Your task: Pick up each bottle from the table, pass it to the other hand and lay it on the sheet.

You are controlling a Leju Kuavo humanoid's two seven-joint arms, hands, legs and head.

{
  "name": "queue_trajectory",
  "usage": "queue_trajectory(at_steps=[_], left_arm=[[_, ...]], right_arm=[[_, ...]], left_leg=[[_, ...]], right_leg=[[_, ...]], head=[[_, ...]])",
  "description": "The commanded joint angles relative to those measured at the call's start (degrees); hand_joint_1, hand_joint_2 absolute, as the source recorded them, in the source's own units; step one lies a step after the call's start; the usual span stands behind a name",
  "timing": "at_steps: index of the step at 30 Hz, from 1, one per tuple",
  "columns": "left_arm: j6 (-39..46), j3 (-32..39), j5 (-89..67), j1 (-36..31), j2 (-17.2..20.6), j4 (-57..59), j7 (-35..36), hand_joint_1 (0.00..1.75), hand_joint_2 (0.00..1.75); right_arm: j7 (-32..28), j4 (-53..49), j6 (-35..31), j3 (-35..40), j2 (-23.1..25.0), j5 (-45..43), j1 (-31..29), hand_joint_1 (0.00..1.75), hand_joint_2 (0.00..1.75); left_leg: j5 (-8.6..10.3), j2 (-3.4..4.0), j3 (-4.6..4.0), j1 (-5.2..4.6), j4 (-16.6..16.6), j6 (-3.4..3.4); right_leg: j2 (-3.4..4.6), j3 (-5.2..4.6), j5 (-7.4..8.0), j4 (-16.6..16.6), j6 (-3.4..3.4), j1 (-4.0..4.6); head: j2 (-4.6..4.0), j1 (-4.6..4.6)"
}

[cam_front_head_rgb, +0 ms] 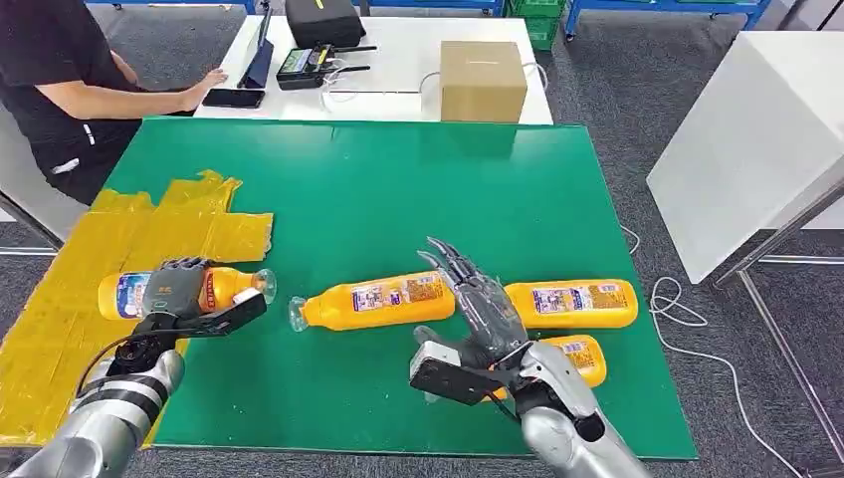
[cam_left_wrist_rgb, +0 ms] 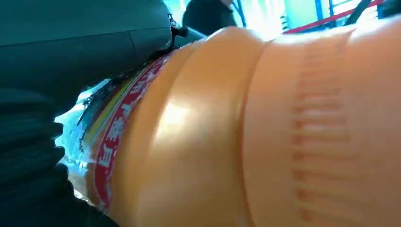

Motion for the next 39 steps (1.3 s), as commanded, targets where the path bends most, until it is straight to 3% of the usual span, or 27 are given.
queue_trajectory(at_steps=[1,11,24,30,37,39], left_arm=[[-3.1,-2.1,-1.2,-3.3,2.2,9.1,-1.3,0.00,0.00],[-7.9,-5.1,3.5,-6.1,1.4,3.3,-10.2,0.00,0.00],[-7.7,-6.3,8.7,-5.8,1.4,-0.9,-13.2,0.00,0.00],[-5.8,-2.3,18.4,-4.8,-0.6,-6.7,-16.7,0.00,0.00],[-27.5,10.2,47.0,-3.6,-3.7,-16.0,-24.5,0.00,0.00],[-27.7,10.2,47.2,-3.7,-3.6,-16.2,-24.5,0.00,0.00]], right_arm=[[2.8,11.2,4.3,2.7,-1.3,0.7,-8.3,0.00,1.75],[4.8,27.0,10.2,3.9,0.1,0.3,-18.5,0.00,1.75],[5.1,32.3,11.3,4.7,1.6,1.9,-20.3,0.00,1.75],[5.5,37.4,11.9,5.6,3.8,3.7,-22.1,0.00,1.75],[6.3,40.2,12.8,7.9,7.1,4.7,-24.6,0.00,1.75],[6.3,40.3,12.9,7.9,7.2,4.7,-24.7,0.00,1.75]], left_leg=[[0.06,0.01,0.05,0.05,0.0,-0.05],[0.38,-0.09,-0.20,0.06,0.1,-0.06],[0.38,-0.15,-0.48,0.04,0.1,-0.07],[0.38,-0.17,-0.65,0.07,0.1,-0.07],[0.32,-0.12,-0.69,0.11,0.2,-0.09],[0.30,-0.07,-0.72,0.13,0.2,-0.10]], right_leg=[[0.19,-0.01,0.11,0.0,-0.17,0.05],[0.03,-0.21,0.32,0.1,-0.13,0.06],[0.00,-0.50,0.34,0.1,-0.09,0.07],[-0.01,-0.66,0.35,0.1,-0.09,0.09],[0.11,-0.71,0.34,0.1,-0.17,0.14],[0.17,-0.77,0.34,0.2,-0.19,0.15]], head=[[0.00,0.00],[0.00,0.00],[0.00,0.00],[0.00,0.02],[0.00,0.00],[0.00,0.02]])
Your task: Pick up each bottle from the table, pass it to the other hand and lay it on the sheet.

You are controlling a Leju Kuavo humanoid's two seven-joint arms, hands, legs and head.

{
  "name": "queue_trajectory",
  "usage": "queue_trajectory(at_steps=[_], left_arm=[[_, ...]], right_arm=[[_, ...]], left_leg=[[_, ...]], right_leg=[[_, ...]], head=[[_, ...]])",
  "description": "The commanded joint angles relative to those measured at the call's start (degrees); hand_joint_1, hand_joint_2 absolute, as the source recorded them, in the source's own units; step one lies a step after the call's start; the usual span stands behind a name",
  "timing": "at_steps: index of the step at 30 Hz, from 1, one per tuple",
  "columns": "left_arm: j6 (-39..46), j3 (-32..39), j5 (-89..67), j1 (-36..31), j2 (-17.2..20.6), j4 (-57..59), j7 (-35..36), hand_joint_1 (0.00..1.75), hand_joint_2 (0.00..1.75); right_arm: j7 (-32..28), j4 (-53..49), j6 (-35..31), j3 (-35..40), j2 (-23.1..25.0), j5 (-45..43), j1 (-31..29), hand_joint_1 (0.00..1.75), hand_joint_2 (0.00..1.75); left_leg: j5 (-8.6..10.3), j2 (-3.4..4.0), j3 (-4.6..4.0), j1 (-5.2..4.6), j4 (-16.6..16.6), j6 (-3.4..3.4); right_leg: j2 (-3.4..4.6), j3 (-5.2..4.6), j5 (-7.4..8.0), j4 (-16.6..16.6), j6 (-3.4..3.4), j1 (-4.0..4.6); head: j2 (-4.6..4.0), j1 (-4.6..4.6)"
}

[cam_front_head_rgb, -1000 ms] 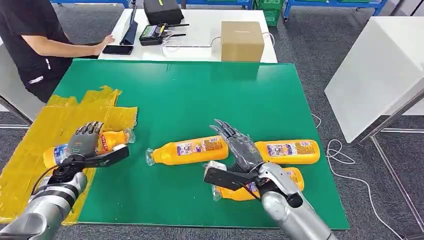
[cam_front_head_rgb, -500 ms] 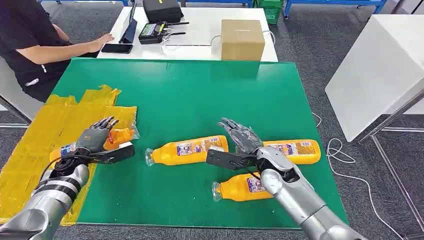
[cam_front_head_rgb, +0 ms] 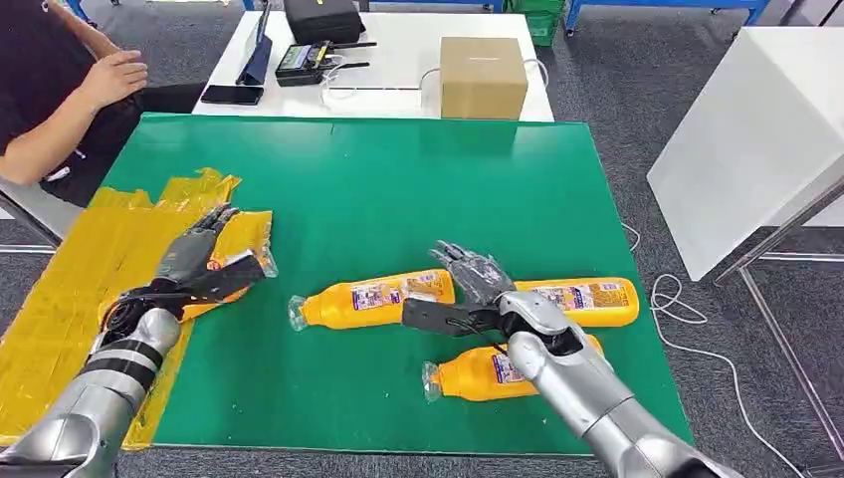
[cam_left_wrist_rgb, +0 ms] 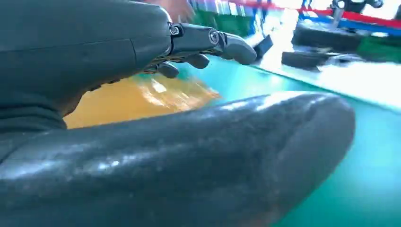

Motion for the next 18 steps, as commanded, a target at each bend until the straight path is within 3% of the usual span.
queue_trajectory(at_steps=[1,4,18], left_arm=[[-14.8,12.3,17.1,0.0,-3.6,-8.3,-2.9,0.00,0.00],[-19.5,13.9,24.1,1.6,-5.0,-13.3,-2.7,0.00,0.00],[-20.6,10.6,26.9,2.7,-6.6,-18.2,-0.7,0.00,0.00]], right_arm=[[1.0,8.7,1.2,4.0,4.0,0.5,-5.9,0.00,1.75],[1.2,10.6,1.2,4.8,5.2,1.2,-6.9,0.00,1.75],[2.4,18.0,1.7,6.8,8.9,4.3,-9.0,0.00,1.75]], left_leg=[[-0.06,-0.08,0.01,0.10,0.1,-0.03],[-0.11,-0.15,0.06,0.15,0.1,-0.03],[-0.05,-0.22,-0.04,0.10,0.1,-0.03]], right_leg=[[0.15,-0.03,0.01,0.0,-0.21,0.11],[0.17,0.00,-0.02,0.1,-0.29,0.15],[0.02,-0.06,-0.03,0.0,-0.21,0.10]], head=[[0.00,-0.02],[0.00,0.00],[0.00,0.00]])
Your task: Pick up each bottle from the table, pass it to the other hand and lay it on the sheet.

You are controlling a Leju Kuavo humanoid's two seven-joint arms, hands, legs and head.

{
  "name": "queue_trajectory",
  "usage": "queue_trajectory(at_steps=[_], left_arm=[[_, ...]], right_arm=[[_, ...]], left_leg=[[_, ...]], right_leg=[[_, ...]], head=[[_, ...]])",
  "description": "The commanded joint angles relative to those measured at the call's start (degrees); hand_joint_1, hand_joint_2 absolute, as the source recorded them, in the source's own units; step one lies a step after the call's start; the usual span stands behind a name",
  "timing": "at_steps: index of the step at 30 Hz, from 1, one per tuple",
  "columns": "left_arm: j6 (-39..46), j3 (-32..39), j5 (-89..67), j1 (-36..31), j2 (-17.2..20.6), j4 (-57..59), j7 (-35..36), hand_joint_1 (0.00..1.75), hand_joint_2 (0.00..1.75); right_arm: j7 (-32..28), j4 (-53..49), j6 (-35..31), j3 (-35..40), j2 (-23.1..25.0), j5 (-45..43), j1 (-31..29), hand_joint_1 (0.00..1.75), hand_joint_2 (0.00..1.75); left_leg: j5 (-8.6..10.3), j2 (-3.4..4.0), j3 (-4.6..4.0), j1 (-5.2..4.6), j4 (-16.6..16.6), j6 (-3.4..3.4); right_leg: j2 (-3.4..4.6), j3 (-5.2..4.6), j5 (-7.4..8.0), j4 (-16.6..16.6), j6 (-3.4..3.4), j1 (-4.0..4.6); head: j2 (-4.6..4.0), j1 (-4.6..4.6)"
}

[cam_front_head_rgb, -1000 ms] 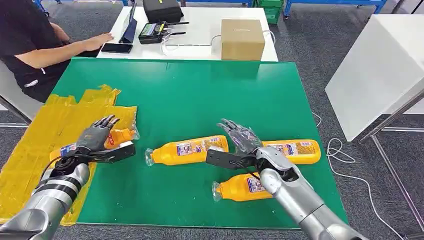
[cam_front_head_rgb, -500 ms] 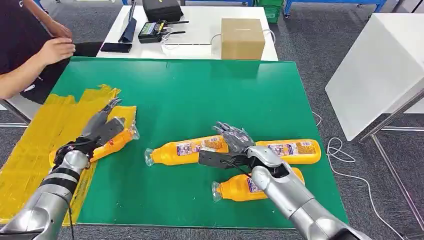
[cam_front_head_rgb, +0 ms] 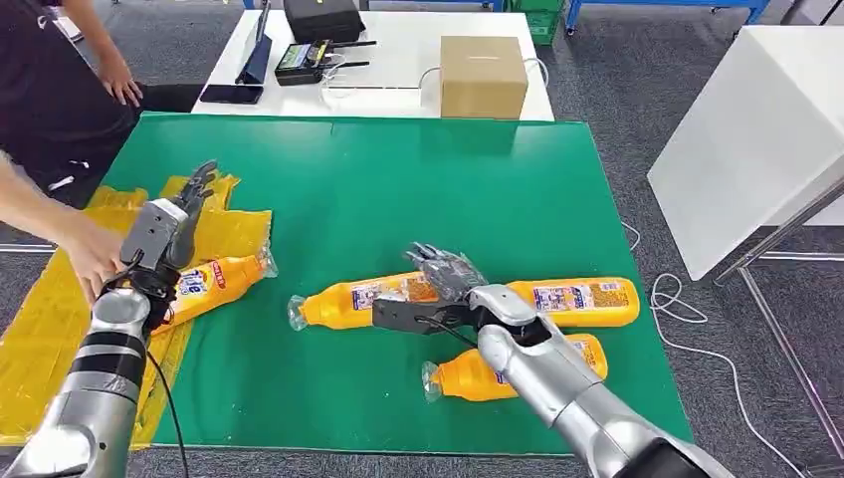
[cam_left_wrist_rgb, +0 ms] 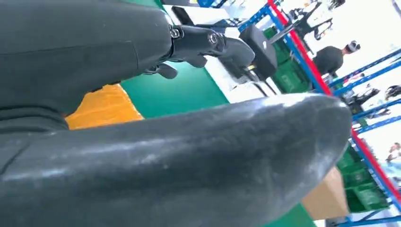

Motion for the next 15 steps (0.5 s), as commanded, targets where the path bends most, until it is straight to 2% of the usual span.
queue_trajectory(at_steps=[1,7,15], left_arm=[[-0.5,-0.7,1.1,-0.6,-2.5,-2.9,1.6,0.00,0.00],[-0.6,-0.6,1.4,-0.6,-2.4,-2.7,1.5,0.00,0.00],[-0.9,-2.1,2.9,-1.5,-4.4,-1.8,1.2,0.00,0.00]], right_arm=[[1.2,11.4,0.7,4.1,3.4,2.2,-4.8,0.00,1.75],[1.2,11.9,0.6,4.4,3.4,2.6,-5.1,0.00,1.75],[2.0,24.9,-1.0,5.9,6.3,8.4,-4.3,0.00,1.75]], left_leg=[[-0.09,-0.31,0.13,0.15,0.1,-0.03],[-0.02,-0.18,0.04,0.05,0.0,-0.01],[-0.04,-0.38,0.14,0.13,0.0,-0.03]], right_leg=[[0.01,0.16,-0.05,0.0,-0.29,0.14],[-0.02,0.05,-0.02,0.0,-0.14,0.05],[-0.11,0.19,-0.05,0.0,-0.24,0.12]], head=[[0.00,0.00],[0.00,0.02],[0.00,0.02]])
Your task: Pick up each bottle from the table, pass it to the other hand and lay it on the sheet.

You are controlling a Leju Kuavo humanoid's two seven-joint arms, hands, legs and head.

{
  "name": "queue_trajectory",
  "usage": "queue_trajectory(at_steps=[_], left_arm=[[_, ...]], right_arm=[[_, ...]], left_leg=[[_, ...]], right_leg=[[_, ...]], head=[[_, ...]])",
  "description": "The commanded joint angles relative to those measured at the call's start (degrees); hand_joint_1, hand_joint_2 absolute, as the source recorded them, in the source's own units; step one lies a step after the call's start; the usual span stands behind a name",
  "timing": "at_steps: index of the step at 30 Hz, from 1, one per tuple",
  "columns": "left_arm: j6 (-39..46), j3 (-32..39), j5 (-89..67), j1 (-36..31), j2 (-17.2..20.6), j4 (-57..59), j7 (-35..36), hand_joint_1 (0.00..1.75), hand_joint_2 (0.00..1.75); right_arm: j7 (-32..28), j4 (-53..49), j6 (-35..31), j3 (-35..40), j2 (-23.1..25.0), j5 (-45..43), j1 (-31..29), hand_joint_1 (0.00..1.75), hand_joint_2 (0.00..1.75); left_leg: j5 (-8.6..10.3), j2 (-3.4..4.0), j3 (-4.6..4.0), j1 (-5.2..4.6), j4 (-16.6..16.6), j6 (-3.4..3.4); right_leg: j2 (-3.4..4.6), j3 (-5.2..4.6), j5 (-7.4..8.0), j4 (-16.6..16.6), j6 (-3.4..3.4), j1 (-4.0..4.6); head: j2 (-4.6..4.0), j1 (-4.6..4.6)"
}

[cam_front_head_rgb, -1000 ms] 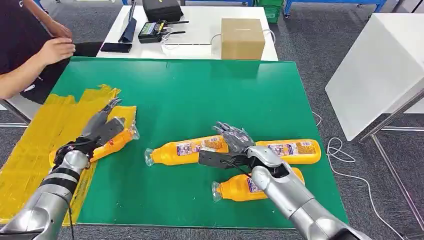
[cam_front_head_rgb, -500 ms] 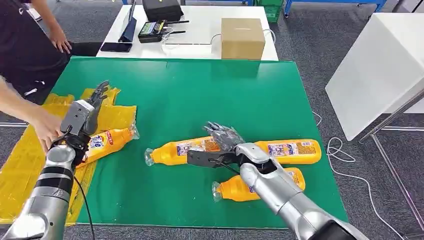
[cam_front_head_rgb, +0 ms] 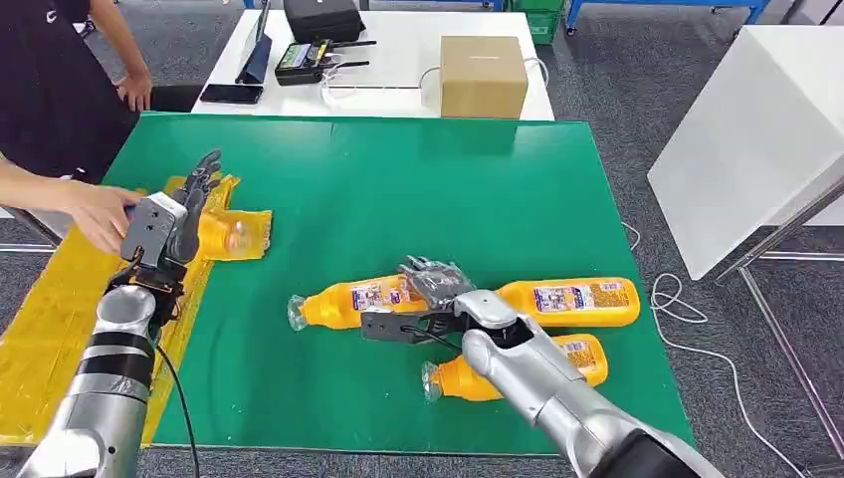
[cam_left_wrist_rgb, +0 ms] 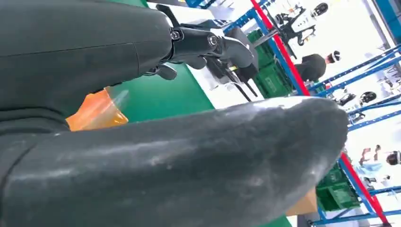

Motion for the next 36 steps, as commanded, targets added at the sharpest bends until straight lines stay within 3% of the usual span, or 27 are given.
queue_trajectory(at_steps=[1,5,6,7,8,9,32,36], left_arm=[[-0.5,-1.9,1.2,-1.7,-2.3,2.1,-0.1,0.00,0.00],[-0.7,-2.2,1.6,-1.0,-3.1,1.5,-0.6,0.00,0.00],[-0.8,-2.4,1.9,-1.0,-3.3,1.4,-0.7,0.00,0.00],[-0.8,-2.5,2.0,-1.0,-3.3,1.3,-0.7,0.00,0.00],[-0.7,-2.5,2.0,-1.1,-3.3,1.3,-0.7,0.00,0.00],[-1.1,-2.6,2.2,-1.2,-3.4,1.2,-0.6,0.00,0.00],[-1.2,-3.1,2.6,-1.2,-3.5,-0.2,-0.2,0.00,0.00],[-2.1,-1.8,5.0,0.5,-3.3,-2.7,1.3,0.00,0.00]], right_arm=[[0.8,17.3,-1.7,3.7,2.9,4.0,-2.1,0.00,1.75],[1.5,21.3,-3.0,2.0,3.1,5.3,-1.5,0.00,1.75],[1.6,22.2,-3.4,1.2,3.1,6.0,-1.5,0.14,1.75],[1.5,22.3,-3.4,1.0,3.1,6.3,-1.6,0.14,1.75],[1.5,22.4,-3.5,0.8,2.9,6.3,-1.6,1.59,1.75],[1.7,22.5,-3.9,0.0,2.8,6.6,-1.7,1.71,1.75],[2.5,22.8,-4.3,-2.6,2.4,8.1,-2.1,1.75,1.75],[2.2,20.3,-10.3,-8.5,2.6,8.0,-1.5,1.75,1.75]], left_leg=[[-0.07,-0.43,0.19,0.16,0.1,-0.03],[-0.03,-0.33,0.20,0.10,0.0,-0.02],[-0.01,-0.22,0.18,0.07,0.0,-0.01],[-0.01,-0.31,0.27,0.11,0.0,-0.01],[0.01,-0.27,0.25,0.09,0.0,-0.01],[0.02,-0.34,0.30,0.12,0.0,-0.01],[0.12,-0.43,0.65,0.11,0.0,0.05],[0.13,-0.38,0.65,0.10,0.0,0.06]], right_leg=[[-0.10,0.27,-0.07,0.0,-0.29,0.16],[-0.11,0.26,-0.05,-0.1,-0.19,0.09],[-0.08,0.22,-0.03,-0.1,-0.13,0.06],[-0.11,0.31,-0.02,-0.1,-0.20,0.11],[-0.12,0.28,-0.02,-0.1,-0.16,0.09],[-0.15,0.34,0.00,-0.1,-0.20,0.11],[-0.19,0.72,0.10,-0.2,-0.16,0.09],[-0.16,0.71,0.11,-0.2,-0.15,0.07]], head=[[0.00,-0.02],[0.00,0.00],[0.00,0.00],[0.00,-0.04],[0.00,0.00],[0.00,-0.04],[0.00,-0.02],[0.00,-0.02]])
